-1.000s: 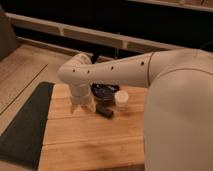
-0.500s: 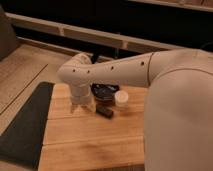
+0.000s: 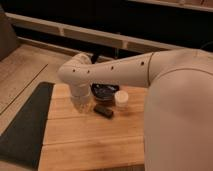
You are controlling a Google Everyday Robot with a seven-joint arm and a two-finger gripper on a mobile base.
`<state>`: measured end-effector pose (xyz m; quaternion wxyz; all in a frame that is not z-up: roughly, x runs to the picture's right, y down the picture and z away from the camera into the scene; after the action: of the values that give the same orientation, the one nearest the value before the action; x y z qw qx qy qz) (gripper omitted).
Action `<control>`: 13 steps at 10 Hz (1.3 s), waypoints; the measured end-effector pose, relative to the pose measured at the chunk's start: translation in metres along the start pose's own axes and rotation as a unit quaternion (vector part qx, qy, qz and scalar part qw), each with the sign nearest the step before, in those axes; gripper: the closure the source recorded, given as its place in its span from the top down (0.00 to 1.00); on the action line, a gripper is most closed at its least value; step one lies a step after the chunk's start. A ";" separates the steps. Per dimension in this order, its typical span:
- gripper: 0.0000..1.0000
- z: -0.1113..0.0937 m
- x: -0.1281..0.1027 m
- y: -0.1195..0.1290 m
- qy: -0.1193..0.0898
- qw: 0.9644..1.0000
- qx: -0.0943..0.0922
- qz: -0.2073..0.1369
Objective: Push the ceramic bowl across the table
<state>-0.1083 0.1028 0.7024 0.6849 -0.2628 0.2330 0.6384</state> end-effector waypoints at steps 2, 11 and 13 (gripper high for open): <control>0.00 -0.003 -0.014 -0.016 -0.012 1.000 0.017 0.007; 0.00 0.061 -0.108 -0.092 -0.018 0.999 -0.025 -0.039; 0.00 0.061 -0.108 -0.091 -0.018 0.999 -0.024 -0.041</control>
<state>-0.0270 0.0573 0.8247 0.7077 -0.2773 0.1942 0.6201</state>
